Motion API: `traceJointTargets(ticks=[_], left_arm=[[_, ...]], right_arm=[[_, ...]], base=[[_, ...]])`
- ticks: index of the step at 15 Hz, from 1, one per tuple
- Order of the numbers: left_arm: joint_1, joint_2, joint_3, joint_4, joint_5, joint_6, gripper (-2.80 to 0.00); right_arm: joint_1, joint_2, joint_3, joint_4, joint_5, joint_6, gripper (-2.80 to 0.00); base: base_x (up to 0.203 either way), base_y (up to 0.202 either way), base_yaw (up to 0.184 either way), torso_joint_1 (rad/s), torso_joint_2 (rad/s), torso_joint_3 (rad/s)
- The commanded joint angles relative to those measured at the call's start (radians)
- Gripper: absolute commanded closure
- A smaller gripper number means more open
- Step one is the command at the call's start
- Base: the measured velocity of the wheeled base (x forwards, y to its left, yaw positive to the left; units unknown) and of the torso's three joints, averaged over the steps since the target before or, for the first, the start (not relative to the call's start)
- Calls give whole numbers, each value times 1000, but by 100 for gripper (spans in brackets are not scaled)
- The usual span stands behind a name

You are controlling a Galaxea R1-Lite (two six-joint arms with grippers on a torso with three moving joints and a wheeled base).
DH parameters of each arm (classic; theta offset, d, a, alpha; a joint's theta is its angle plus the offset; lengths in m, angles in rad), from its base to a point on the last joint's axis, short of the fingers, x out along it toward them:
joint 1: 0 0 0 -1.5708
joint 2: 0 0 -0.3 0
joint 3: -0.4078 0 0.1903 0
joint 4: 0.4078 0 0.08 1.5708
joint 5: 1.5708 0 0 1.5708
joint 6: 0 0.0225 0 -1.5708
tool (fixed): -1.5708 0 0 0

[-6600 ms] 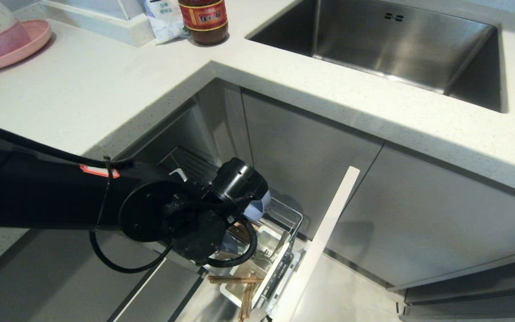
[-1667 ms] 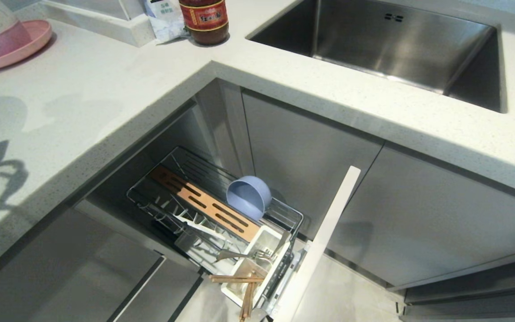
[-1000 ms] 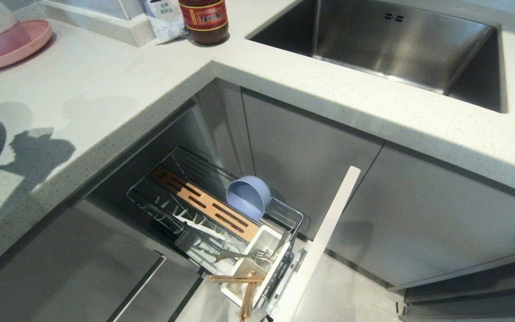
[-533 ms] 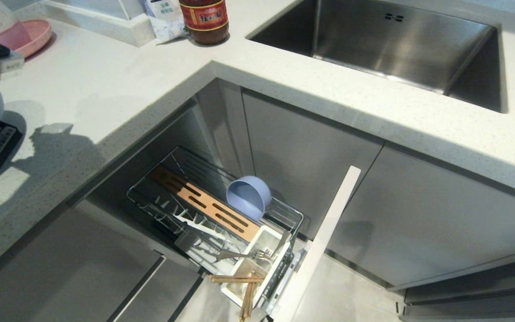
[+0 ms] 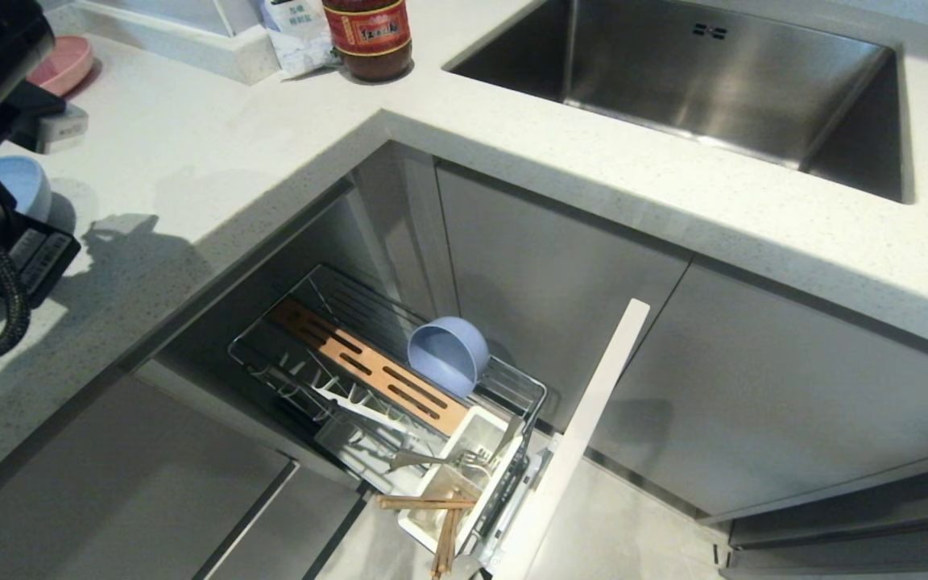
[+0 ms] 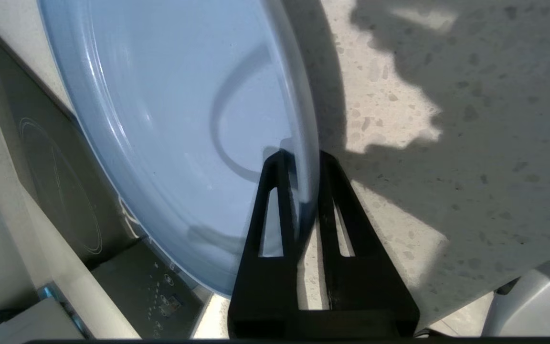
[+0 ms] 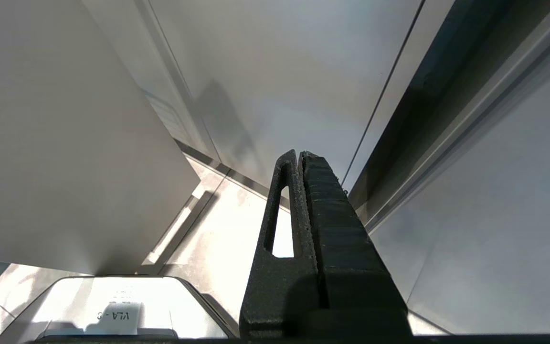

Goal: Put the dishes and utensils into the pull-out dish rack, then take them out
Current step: Take the plate out of the cupboard

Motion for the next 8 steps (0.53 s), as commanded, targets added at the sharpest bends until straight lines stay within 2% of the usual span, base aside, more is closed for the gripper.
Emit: traceJointTargets(ticks=[1, 6, 8], left_arm=[[-8, -2, 0, 7, 5, 0, -280], [-54, -25, -1, -30, 3, -43, -280], [-77, -44, -1, -74, 3, -86, -280]], right_arm=[[0, -3, 2, 0, 0, 0, 0], [1, -3, 2, 0, 0, 0, 0], [0, -4, 2, 0, 0, 0, 0]], base=[[0, 0, 0, 0, 0, 0], [0, 0, 0, 0, 0, 0], [0, 0, 0, 0, 0, 0]])
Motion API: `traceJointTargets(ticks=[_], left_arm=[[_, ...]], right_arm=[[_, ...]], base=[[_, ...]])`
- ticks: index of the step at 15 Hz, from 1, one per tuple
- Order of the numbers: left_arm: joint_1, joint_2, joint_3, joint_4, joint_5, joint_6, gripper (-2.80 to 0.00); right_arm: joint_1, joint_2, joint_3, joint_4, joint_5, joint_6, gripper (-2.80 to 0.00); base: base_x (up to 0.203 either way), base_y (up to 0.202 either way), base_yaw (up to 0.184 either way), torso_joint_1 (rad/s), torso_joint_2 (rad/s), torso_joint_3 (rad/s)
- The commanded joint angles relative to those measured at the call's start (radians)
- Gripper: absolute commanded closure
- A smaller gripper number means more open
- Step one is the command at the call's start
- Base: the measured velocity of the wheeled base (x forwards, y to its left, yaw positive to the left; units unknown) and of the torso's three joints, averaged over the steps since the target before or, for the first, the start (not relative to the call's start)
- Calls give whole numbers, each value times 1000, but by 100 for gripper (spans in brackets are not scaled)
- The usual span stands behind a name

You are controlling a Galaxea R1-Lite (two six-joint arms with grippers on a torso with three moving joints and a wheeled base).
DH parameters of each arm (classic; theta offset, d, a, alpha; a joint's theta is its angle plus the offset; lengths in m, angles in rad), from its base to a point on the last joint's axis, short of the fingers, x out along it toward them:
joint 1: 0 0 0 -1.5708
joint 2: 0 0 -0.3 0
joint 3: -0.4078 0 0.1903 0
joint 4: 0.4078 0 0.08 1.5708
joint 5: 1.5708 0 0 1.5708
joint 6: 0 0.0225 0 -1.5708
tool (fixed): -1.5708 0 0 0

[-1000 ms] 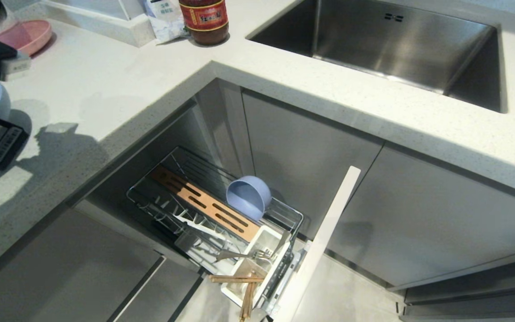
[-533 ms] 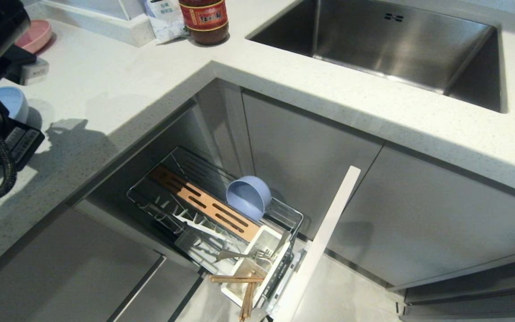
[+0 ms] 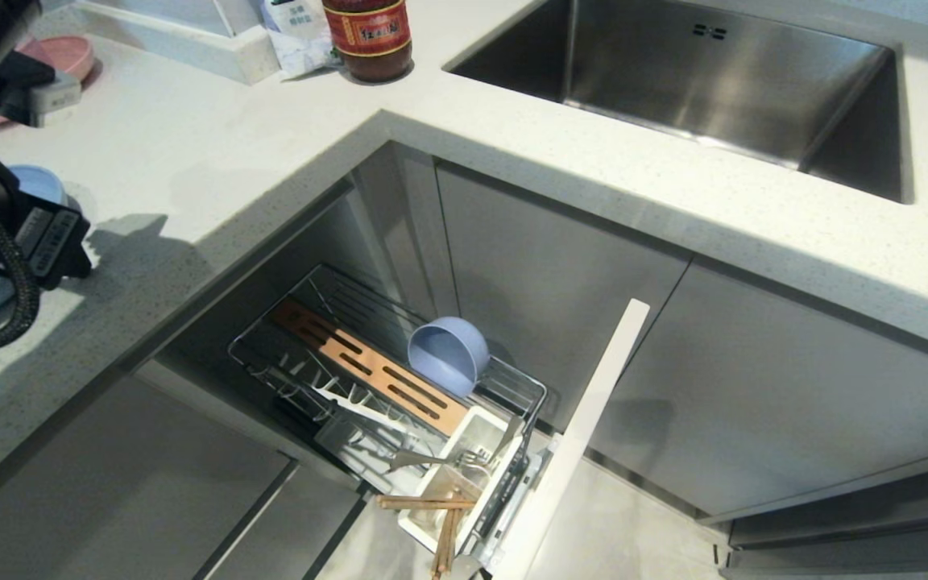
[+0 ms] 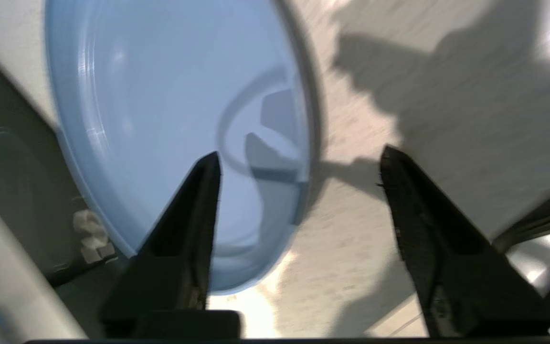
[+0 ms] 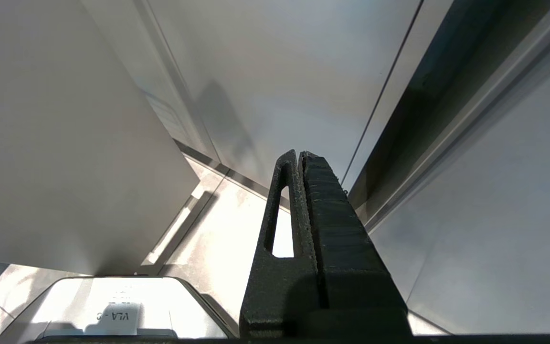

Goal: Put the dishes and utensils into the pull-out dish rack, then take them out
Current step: Take the plate out of the cupboard

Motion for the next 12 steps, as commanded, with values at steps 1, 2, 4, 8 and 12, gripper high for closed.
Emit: traceJointTargets(ticks=[1, 2, 4, 8, 12], left_arm=[[-35, -32, 0, -40, 5, -50, -280], [-53, -48, 0, -63, 5, -93, -280], [-81, -88, 13, -102, -2, -177, -280], [-172, -217, 76, -296, -8, -322, -280], [-182, -288, 206, -642, -11, -456, 0]], right_arm=[[0, -3, 2, 0, 0, 0, 0], [1, -3, 2, 0, 0, 0, 0], [1, -3, 2, 0, 0, 0, 0], [0, -4, 2, 0, 0, 0, 0], [0, -4, 2, 0, 0, 0, 0]], base=[[0, 0, 0, 0, 0, 0], [0, 0, 0, 0, 0, 0], [0, 0, 0, 0, 0, 0], [0, 0, 0, 0, 0, 0], [0, 0, 0, 0, 0, 0]])
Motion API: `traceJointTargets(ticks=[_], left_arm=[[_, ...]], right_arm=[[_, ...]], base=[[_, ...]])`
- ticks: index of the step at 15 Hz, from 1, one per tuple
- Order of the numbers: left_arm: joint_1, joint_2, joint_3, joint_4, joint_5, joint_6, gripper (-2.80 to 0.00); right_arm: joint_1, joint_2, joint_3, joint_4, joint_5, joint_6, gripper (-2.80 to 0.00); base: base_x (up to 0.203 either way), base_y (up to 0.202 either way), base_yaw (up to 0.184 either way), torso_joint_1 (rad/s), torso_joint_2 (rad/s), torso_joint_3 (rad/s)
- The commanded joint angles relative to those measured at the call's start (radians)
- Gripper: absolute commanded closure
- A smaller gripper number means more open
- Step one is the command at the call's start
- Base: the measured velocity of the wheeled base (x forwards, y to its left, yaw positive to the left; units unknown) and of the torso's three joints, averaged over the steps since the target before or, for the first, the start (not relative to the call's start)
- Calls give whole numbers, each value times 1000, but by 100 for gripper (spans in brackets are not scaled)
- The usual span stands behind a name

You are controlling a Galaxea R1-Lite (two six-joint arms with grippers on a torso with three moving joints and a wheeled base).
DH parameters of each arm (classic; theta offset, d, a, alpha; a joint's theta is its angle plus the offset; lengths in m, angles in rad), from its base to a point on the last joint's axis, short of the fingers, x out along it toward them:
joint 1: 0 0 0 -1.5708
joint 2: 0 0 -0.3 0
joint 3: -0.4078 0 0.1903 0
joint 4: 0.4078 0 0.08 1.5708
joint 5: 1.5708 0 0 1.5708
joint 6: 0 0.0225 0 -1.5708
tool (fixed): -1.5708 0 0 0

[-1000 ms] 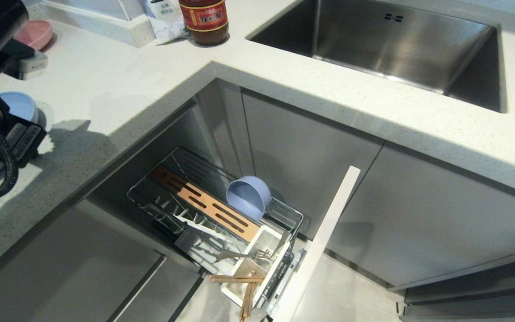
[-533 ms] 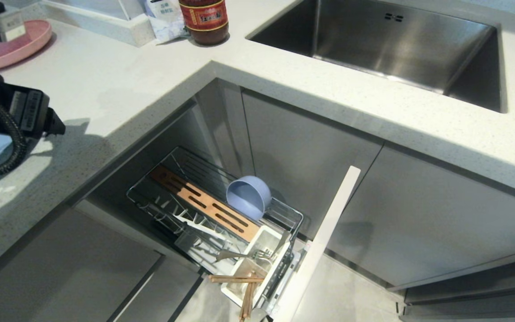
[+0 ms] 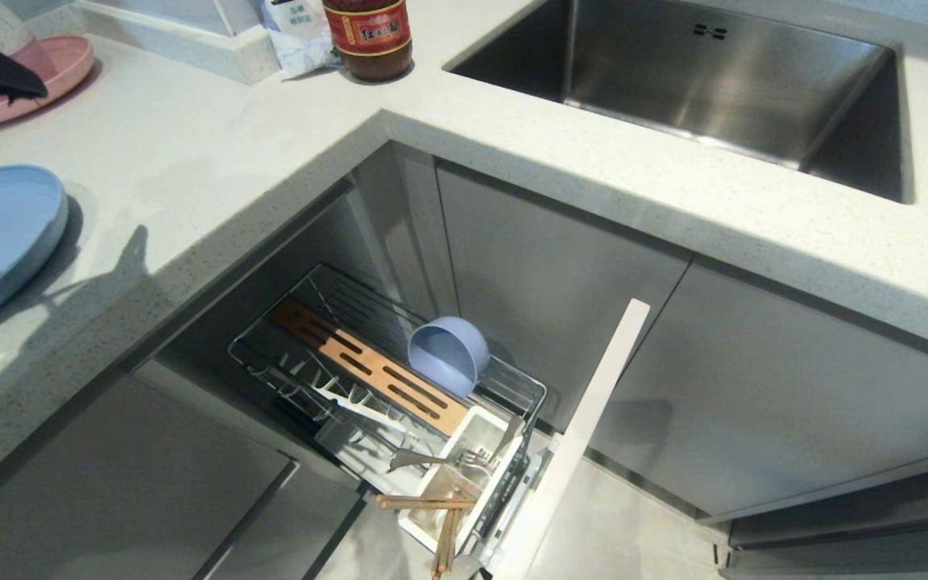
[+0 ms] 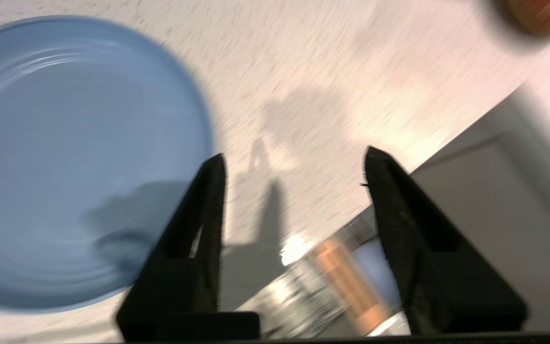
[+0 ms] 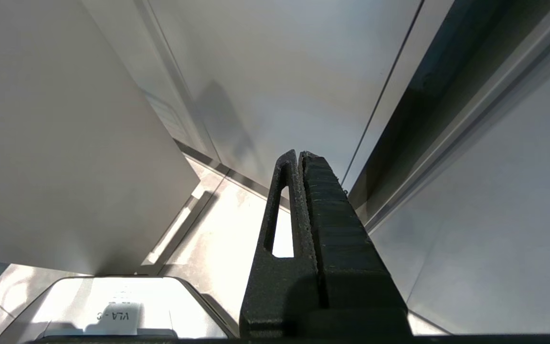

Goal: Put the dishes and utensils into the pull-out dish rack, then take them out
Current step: Take the plate out of the cupboard, then take the bowl out of the cupboard

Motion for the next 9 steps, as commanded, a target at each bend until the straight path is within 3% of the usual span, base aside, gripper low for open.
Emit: traceJointTargets(ticks=[1, 2, 5, 9], left_arm=[[-4, -57, 98, -226, -4, -68, 0], [-4, -58, 115, -311, -33, -85, 0], [-66, -15, 183, -412, -83, -158, 0], [-209, 107, 265, -473, -49, -291, 0]], right_arm=[[1, -4, 2, 0, 0, 0, 0], [1, -4, 2, 0, 0, 0, 0], [0, -4, 2, 0, 0, 0, 0], [0, -4, 2, 0, 0, 0, 0]], base=[[0, 0, 0, 0, 0, 0], [0, 0, 0, 0, 0, 0], [0, 0, 0, 0, 0, 0], [0, 0, 0, 0, 0, 0]])
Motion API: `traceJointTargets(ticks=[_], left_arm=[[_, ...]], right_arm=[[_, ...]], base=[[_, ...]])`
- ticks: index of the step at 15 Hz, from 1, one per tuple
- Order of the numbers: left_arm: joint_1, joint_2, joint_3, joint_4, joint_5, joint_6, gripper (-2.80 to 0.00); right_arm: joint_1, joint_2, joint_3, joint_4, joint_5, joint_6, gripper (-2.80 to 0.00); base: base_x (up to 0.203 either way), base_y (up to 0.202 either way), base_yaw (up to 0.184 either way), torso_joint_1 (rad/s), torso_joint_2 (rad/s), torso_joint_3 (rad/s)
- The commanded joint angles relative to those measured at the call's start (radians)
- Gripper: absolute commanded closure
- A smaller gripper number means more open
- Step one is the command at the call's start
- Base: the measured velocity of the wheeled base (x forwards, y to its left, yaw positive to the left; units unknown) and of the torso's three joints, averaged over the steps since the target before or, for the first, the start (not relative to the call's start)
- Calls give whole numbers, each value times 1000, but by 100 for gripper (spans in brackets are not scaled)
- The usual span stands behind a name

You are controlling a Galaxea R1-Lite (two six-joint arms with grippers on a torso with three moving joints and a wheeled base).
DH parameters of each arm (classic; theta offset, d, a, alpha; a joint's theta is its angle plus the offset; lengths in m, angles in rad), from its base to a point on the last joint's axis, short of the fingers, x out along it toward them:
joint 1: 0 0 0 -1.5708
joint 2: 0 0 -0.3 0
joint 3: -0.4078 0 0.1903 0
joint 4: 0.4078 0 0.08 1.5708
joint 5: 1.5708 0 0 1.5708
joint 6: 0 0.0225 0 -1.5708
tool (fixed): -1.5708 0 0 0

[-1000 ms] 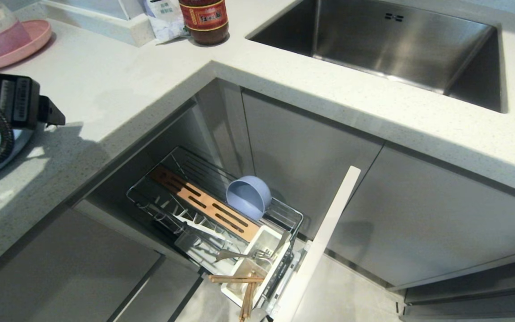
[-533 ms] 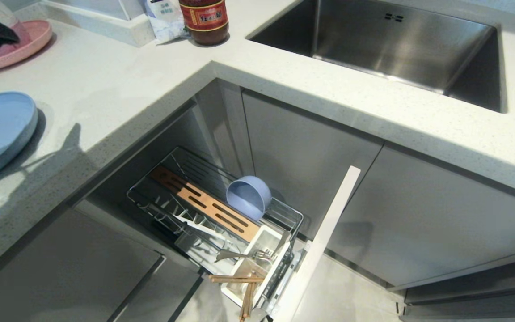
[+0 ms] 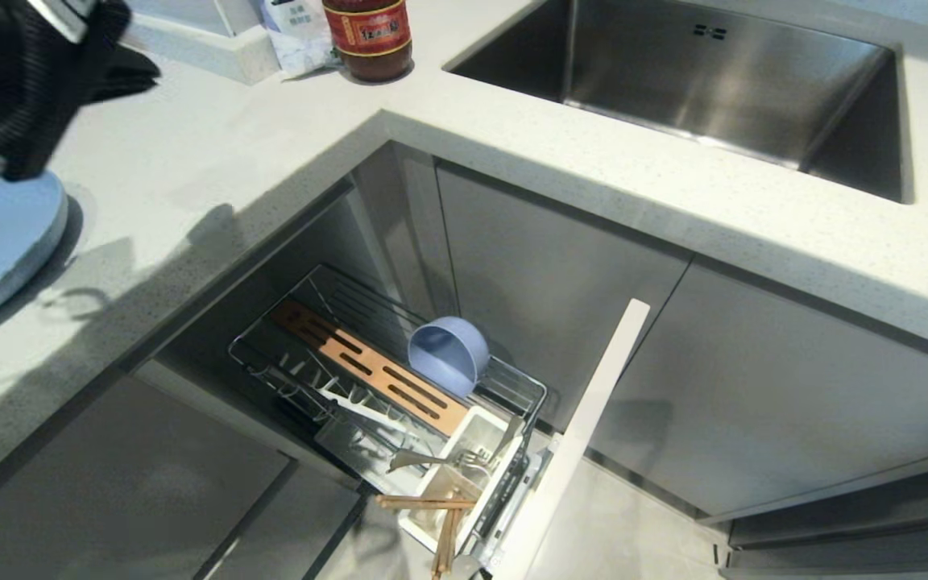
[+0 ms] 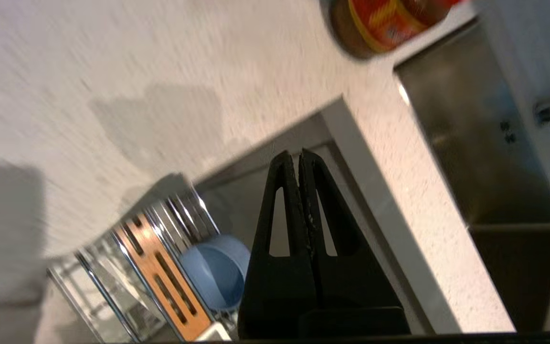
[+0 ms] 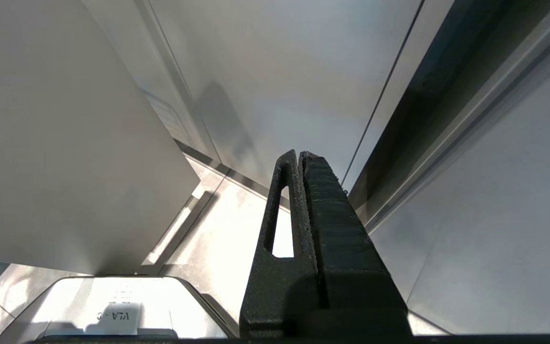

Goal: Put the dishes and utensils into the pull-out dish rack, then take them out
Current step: Take the bowl out of the cupboard

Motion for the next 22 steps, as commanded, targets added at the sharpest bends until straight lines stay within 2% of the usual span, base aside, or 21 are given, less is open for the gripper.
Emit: traceJointTargets(ticks=[1, 4, 10, 13, 17, 22], left_arm=[[-67, 96, 53, -28, 29, -49, 0], [-106, 158, 144, -89, 34, -70, 0], [-107, 310, 234, -204, 23, -81, 0], [-104, 366, 244, -214, -18, -117, 0], [-46, 414, 251, -215, -163, -145, 0], [-1, 506, 252, -227, -196, -153, 0]], right_arm=[[1, -3, 2, 0, 0, 0, 0], [1, -4, 2, 0, 0, 0, 0], [1, -4, 2, 0, 0, 0, 0], [1, -4, 2, 0, 0, 0, 0], [1, -4, 2, 0, 0, 0, 0], [0, -4, 2, 0, 0, 0, 0]], base=[[0, 0, 0, 0, 0, 0], [0, 0, 0, 0, 0, 0], [0, 0, 0, 0, 0, 0], [0, 0, 0, 0, 0, 0], [0, 0, 0, 0, 0, 0], [0, 0, 0, 0, 0, 0]])
